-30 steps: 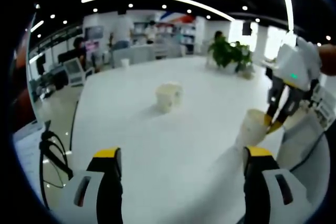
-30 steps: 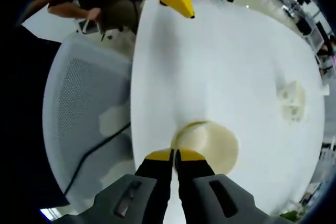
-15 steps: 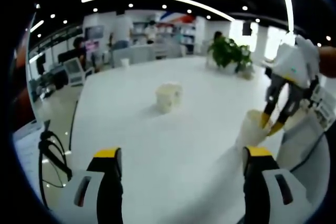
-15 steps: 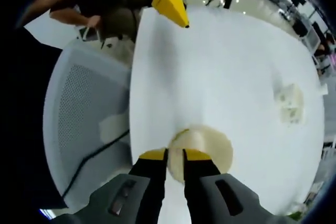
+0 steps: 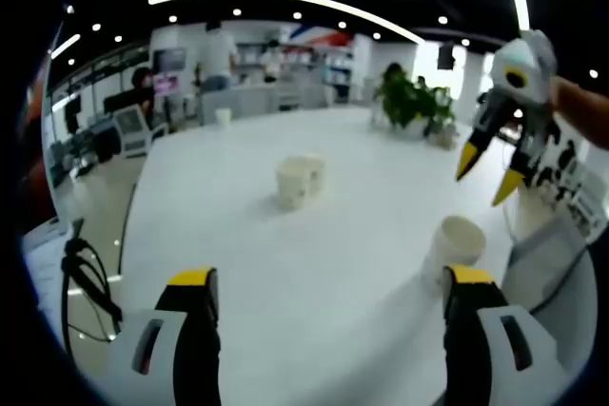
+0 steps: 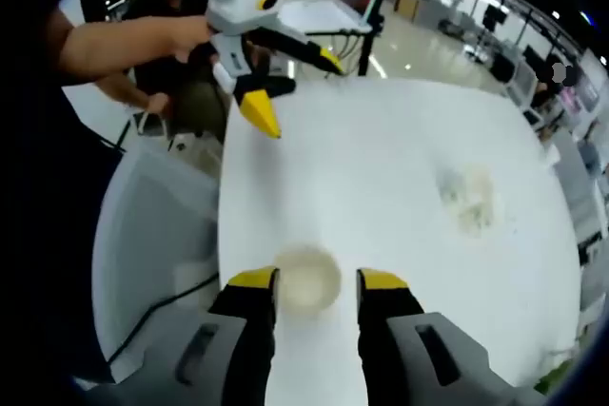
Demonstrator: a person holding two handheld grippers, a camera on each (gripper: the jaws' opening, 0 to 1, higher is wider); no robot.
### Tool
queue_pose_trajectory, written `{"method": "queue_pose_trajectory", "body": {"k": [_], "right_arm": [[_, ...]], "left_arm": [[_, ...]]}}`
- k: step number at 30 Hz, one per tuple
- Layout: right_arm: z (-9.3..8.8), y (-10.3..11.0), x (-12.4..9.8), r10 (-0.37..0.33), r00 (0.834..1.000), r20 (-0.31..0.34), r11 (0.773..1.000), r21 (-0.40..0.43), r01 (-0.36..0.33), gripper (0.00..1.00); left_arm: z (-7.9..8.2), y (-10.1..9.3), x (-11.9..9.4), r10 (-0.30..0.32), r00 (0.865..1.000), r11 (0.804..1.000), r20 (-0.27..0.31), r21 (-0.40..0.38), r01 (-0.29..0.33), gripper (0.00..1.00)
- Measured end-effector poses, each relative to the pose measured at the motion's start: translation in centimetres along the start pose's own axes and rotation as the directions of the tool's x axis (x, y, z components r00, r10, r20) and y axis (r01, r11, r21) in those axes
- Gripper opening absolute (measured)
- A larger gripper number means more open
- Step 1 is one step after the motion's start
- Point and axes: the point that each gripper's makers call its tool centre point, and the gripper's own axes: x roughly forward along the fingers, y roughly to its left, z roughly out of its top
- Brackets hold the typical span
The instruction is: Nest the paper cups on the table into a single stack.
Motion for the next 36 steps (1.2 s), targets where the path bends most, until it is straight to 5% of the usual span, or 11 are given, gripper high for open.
{"method": "queue_pose_trajectory", "body": {"k": [7, 16, 19, 30, 36], "right_arm": [[-1.1, -3.7, -1.5, -0.147, 0.978, 0.145, 0.987, 0.093, 0.134, 0.45], [-5.8, -6.0, -3.5, -0.277, 0.917, 0.287, 0.947, 0.242, 0.21, 0.7], [-7.4, -6.9, -4.8, -0.345, 0.874, 0.342, 0.925, 0.281, 0.255, 0.84], [-11.5, -5.3, -7.8, -0.452, 0.792, 0.409, 0.879, 0.358, 0.317, 0.94], [-12.7, -4.3, -7.8, -0.479, 0.785, 0.393, 0.854, 0.416, 0.313, 0.95]], "left_arm": [[0.1, -0.4, 0.3, 0.0, 1.0, 1.0, 0.016, -0.003, 0.001, 0.98], [0.2, -0.9, -0.1, 0.013, 0.998, 1.0, 0.059, -0.002, -0.013, 0.98], [0.7, -1.2, -0.4, 0.021, 0.996, 1.0, 0.092, 0.005, -0.022, 0.98], [0.2, -1.7, -0.7, 0.039, 0.994, 0.999, 0.101, 0.008, -0.04, 0.98], [0.0, -2.0, -0.5, 0.02, 0.994, 0.999, 0.11, 0.031, -0.023, 0.98]]}}
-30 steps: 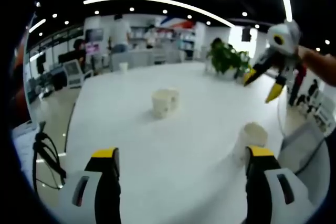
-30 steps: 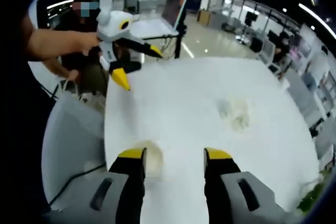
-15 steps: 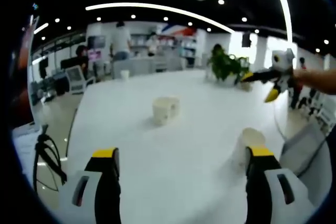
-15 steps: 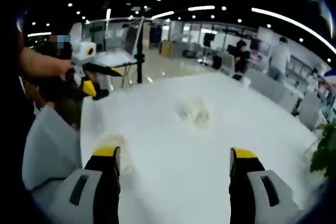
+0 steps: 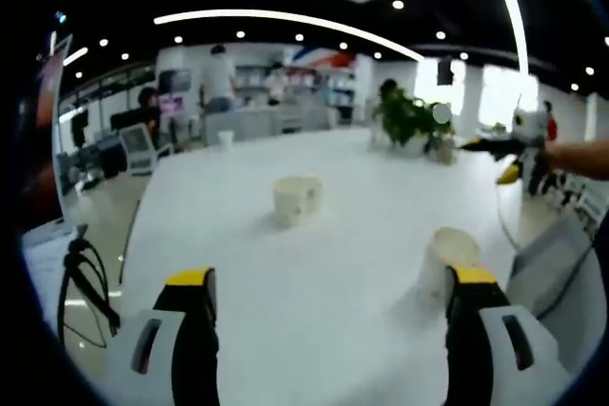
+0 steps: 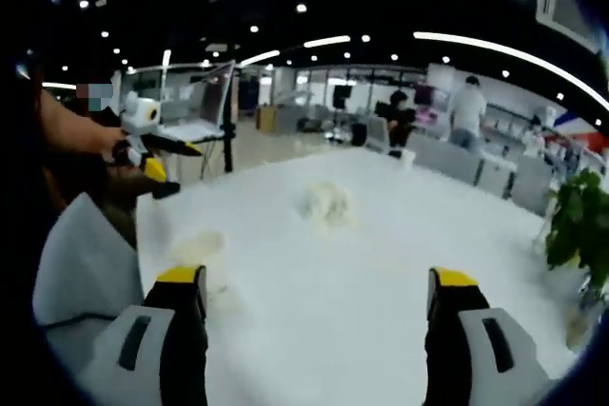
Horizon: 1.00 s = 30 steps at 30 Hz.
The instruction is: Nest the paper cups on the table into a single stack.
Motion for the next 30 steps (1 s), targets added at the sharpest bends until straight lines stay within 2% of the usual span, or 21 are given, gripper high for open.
{"method": "queue_pose_trajectory", "body": {"k": [7, 12, 19, 25, 28, 30], "right_arm": [[-0.6, 0.4, 0.5, -0.015, 1.0, 0.021, 0.997, 0.073, 0.013, 1.0], [-0.4, 0.3, 0.5, -0.026, 0.999, 0.037, 0.996, 0.092, 0.022, 1.0], [-0.4, -0.2, 0.4, -0.034, 0.999, 0.033, 0.997, 0.076, 0.031, 1.0], [-1.0, -0.4, 0.5, -0.042, 0.999, 0.028, 0.996, 0.075, 0.039, 1.0], [-1.4, -0.4, 0.7, -0.041, 0.999, 0.021, 0.996, 0.082, 0.039, 1.0], [-1.3, -0.3, 0.8, -0.042, 0.999, 0.022, 0.996, 0.082, 0.04, 1.0]], "left_arm": [[0.2, 0.3, -0.3, 0.014, 1.0, 1.0, 0.007, 0.0, -0.014, 0.98], [0.0, 0.2, -0.3, 0.012, 1.0, 1.0, 0.007, 0.005, -0.012, 0.98], [-0.3, -0.1, 0.1, 0.004, 1.0, 1.0, 0.005, 0.003, -0.004, 0.98], [-1.0, 0.7, 1.2, 0.038, 0.999, 0.998, 0.014, 0.04, -0.039, 0.98], [-1.3, 1.3, 1.9, 0.054, 0.998, 0.999, 0.022, 0.0, -0.054, 0.98], [-1.5, 1.4, 2.4, 0.053, 0.998, 0.999, 0.025, 0.0, -0.053, 0.98]]}}
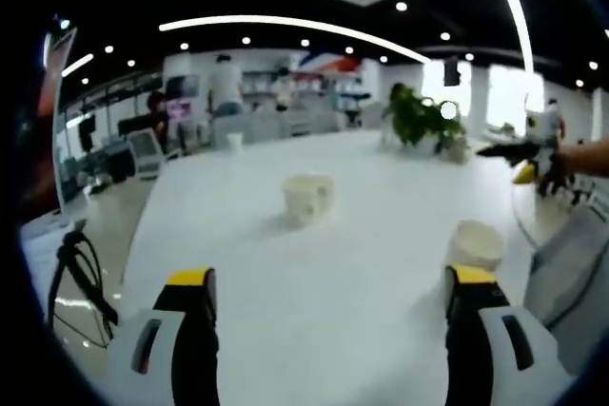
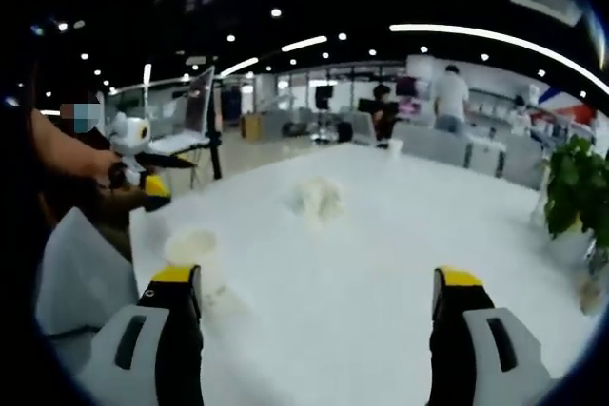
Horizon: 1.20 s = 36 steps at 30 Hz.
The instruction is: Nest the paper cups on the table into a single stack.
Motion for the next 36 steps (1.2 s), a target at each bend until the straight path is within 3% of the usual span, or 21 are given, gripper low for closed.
{"method": "queue_pose_trajectory", "body": {"k": [7, 10, 21, 29, 36], "right_arm": [[-0.2, 0.3, 0.7, 0.007, 1.0, -0.003, 1.0, 0.008, -0.007, 1.0], [-0.3, 0.4, 0.8, 0.007, 1.0, 0.002, 1.0, 0.016, -0.007, 1.0], [-1.5, 1.1, 0.7, 0.004, 1.0, -0.023, 0.999, 0.051, -0.003, 0.99], [-1.7, 1.8, 0.9, 0.002, 0.999, -0.041, 1.0, 0.022, -0.001, 0.99], [-1.1, 1.5, 1.3, -0.019, 0.999, -0.033, 0.999, 0.05, 0.021, 0.98]], "left_arm": [[-0.6, 0.2, 2.1, -0.015, 1.0, 1.0, -0.012, -0.015, 0.015, 0.98], [-0.3, 0.7, 3.0, 0.006, 1.0, 0.999, -0.002, -0.04, -0.006, 0.98], [0.0, 1.4, 6.1, 0.006, 1.0, 1.0, -0.003, 0.023, -0.006, 0.98], [0.8, 2.3, 8.0, -0.029, 1.0, 0.999, 0.01, 0.012, 0.029, 0.98], [2.1, 3.2, 9.8, -0.041, 0.999, 0.999, 0.032, 0.009, 0.041, 0.98]]}}
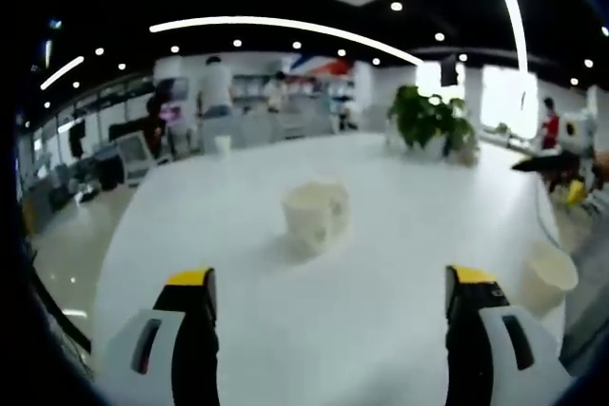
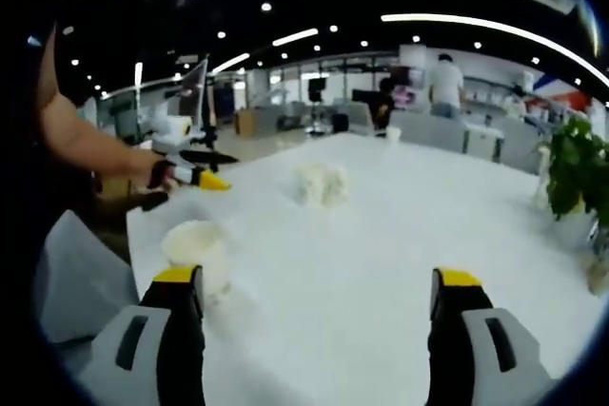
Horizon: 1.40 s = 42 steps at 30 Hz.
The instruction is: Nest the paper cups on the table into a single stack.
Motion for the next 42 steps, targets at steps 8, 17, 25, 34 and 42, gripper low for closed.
{"method": "queue_pose_trajectory", "body": {"k": [8, 17, 25, 34, 42], "right_arm": [[0.3, 0.0, 0.4, 0.011, 1.0, 0.005, 1.0, -0.025, -0.011, 0.98], [-0.6, 0.1, 0.0, 0.007, 1.0, -0.014, 1.0, -0.026, -0.007, 0.98], [-1.1, -0.4, -0.5, -0.005, 1.0, -0.024, 1.0, -0.007, 0.005, 0.97], [-1.3, -0.4, -0.4, -0.011, 1.0, -0.012, 0.999, 0.039, 0.011, 0.97], [-0.9, -0.8, -0.1, 0.007, 1.0, -0.007, 1.0, -0.01, -0.007, 1.0]], "left_arm": [[-0.6, 0.6, 2.6, -0.02, 1.0, 1.0, -0.022, 0.004, 0.02, 0.98], [0.3, 1.0, 5.6, -0.044, 0.999, 0.999, 0.008, -0.027, 0.044, 0.96], [0.9, 0.9, 9.5, -0.071, 0.997, 0.997, 0.01, 0.021, 0.071, 0.94], [1.1, 0.9, 11.9, -0.065, 0.998, 0.998, 0.01, 0.007, 0.065, 0.9], [1.0, 0.9, 13.3, -0.057, 0.998, 0.998, 0.003, 0.002, 0.057, 0.85]]}}
